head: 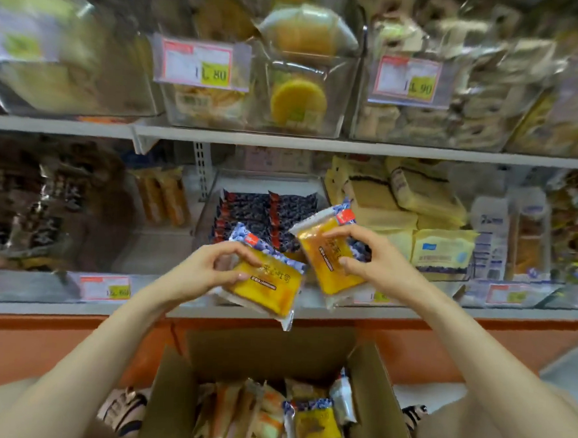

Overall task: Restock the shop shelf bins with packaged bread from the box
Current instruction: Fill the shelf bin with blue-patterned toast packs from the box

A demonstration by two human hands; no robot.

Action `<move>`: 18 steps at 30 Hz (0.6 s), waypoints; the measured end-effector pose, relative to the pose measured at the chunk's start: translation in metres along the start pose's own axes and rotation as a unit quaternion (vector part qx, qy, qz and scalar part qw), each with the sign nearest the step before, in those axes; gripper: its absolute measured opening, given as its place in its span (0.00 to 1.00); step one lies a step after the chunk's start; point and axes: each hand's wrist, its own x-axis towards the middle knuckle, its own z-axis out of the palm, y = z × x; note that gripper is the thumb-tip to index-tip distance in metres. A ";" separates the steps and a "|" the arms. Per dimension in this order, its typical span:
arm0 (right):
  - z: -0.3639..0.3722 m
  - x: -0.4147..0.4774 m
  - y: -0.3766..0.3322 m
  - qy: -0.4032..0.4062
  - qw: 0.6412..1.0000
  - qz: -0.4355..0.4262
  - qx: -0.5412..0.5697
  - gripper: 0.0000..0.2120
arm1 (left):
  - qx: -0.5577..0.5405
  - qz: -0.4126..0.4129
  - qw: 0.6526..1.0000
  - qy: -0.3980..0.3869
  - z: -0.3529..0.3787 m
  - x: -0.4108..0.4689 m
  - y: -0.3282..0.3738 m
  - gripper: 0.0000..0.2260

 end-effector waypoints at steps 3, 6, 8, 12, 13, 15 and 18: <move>0.004 0.034 -0.009 0.021 0.997 -0.036 -0.063 0.22 | -0.009 0.008 0.991 0.132 -0.018 0.001 0.001 0.08; 0.007 0.072 -0.014 -0.020 0.989 -0.024 -0.142 0.21 | -0.011 0.002 0.972 0.235 -0.033 -0.001 -0.003 0.09; 0.009 0.094 -0.014 -0.089 0.974 -0.004 -0.206 0.23 | -0.004 -0.002 0.960 0.279 -0.041 -0.003 -0.007 0.11; 0.017 0.124 -0.009 -0.230 0.929 0.071 -0.281 0.20 | 0.004 -0.005 0.941 0.339 -0.051 -0.008 -0.009 0.14; 0.020 0.130 -0.007 -0.256 0.920 0.083 -0.284 0.19 | -0.001 -0.009 0.939 0.345 -0.052 -0.008 -0.010 0.14; 0.026 0.137 -0.009 -0.292 0.905 0.096 -0.294 0.17 | -0.004 -0.018 0.936 0.351 -0.053 -0.008 -0.012 0.14; 0.030 0.143 -0.007 -0.298 0.903 0.099 -0.292 0.18 | 0.003 -0.024 0.934 0.356 -0.050 -0.008 -0.013 0.11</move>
